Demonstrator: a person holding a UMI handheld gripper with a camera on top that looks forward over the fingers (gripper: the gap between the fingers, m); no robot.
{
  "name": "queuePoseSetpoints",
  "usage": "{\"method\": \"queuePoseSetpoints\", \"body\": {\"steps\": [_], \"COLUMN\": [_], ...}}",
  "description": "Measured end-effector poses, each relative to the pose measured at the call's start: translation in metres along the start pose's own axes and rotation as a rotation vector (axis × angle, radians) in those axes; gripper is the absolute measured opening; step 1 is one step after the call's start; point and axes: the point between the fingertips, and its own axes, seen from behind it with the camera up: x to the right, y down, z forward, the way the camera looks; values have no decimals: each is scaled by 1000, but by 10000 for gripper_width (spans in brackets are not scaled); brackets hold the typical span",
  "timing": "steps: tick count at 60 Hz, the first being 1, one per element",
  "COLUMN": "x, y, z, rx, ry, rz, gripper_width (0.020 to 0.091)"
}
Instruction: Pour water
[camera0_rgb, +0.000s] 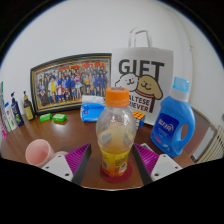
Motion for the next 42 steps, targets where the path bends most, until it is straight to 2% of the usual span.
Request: {"method": "queuePoseSetpoints", "body": {"steps": [2, 15, 33, 42], "x": [0, -14, -68, -105], "y": [-3, -22, -45, -49], "z": [-7, -82, -250, -319], "rx": [-1, -27, -55, -35], "ry": [8, 69, 156, 166], "rz": [6, -19, -16, -34], "gripper_width": [868, 855, 857, 854]}}
